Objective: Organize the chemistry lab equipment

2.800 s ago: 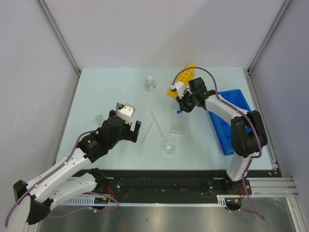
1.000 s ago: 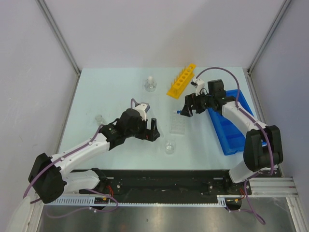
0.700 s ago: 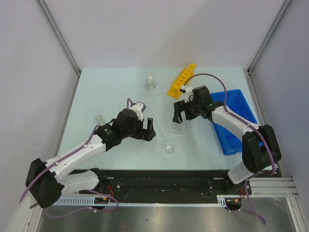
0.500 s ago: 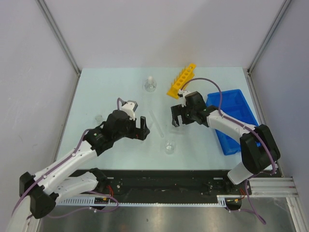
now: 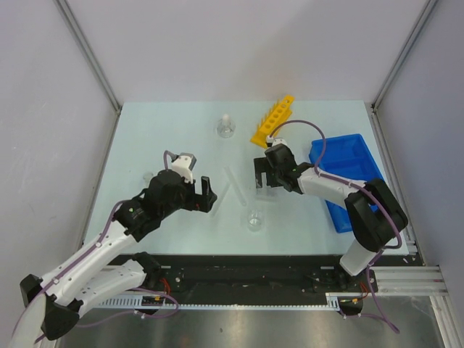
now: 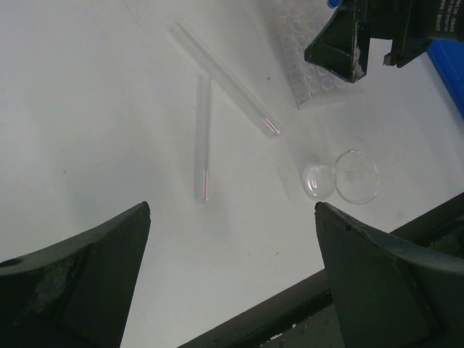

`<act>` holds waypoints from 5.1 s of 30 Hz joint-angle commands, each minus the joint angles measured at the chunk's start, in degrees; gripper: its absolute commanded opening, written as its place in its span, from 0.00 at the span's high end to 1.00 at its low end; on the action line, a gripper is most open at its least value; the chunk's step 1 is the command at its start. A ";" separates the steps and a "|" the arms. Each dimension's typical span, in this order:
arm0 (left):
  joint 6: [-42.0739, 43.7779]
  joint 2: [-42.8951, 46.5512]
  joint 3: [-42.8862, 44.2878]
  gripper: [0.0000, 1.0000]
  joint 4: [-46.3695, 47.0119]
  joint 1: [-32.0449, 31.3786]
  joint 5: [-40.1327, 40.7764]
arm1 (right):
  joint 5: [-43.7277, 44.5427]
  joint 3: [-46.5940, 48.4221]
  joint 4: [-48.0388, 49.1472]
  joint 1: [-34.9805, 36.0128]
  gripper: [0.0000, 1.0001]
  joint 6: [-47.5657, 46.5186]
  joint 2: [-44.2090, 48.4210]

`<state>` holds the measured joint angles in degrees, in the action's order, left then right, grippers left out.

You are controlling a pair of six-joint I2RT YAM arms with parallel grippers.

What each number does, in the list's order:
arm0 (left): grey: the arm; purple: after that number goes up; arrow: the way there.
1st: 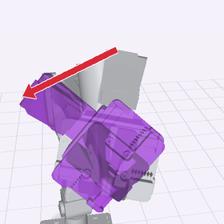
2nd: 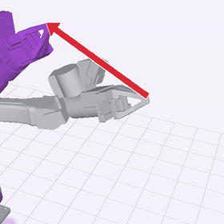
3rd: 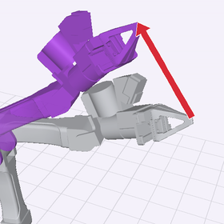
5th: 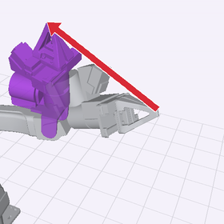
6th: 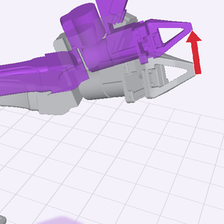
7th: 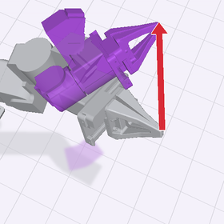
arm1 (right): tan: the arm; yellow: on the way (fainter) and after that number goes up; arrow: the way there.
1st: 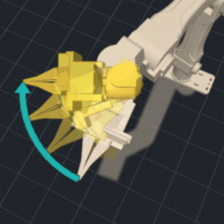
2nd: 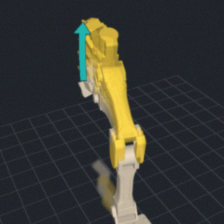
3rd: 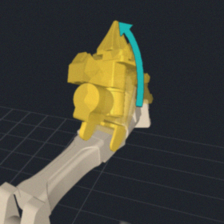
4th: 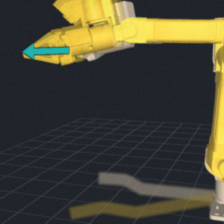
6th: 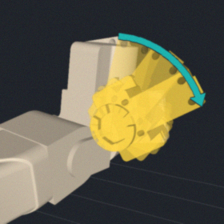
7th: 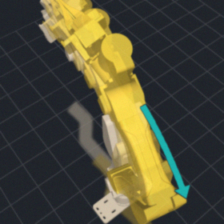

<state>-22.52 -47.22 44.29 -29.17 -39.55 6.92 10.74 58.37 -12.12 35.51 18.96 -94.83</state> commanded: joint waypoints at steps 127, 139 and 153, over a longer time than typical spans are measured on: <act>-5.07 -3.57 -3.60 0.00 7.19 7.91 -12.80 | -46.14 24.95 -22.91 -20.21 0.00 -42.66 12.21; -3.94 -22.90 1.76 0.07 5.88 7.91 -11.93 | -59.08 14.15 -21.63 -21.88 0.00 -45.94 16.60; 2.13 -43.03 11.25 0.29 0.87 5.28 -7.09 | -61.37 11.42 -18.64 -23.29 0.00 -44.10 16.95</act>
<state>-23.20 -86.91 51.59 -26.28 -33.23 -1.83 -48.66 70.17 -32.75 12.62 -25.54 -79.31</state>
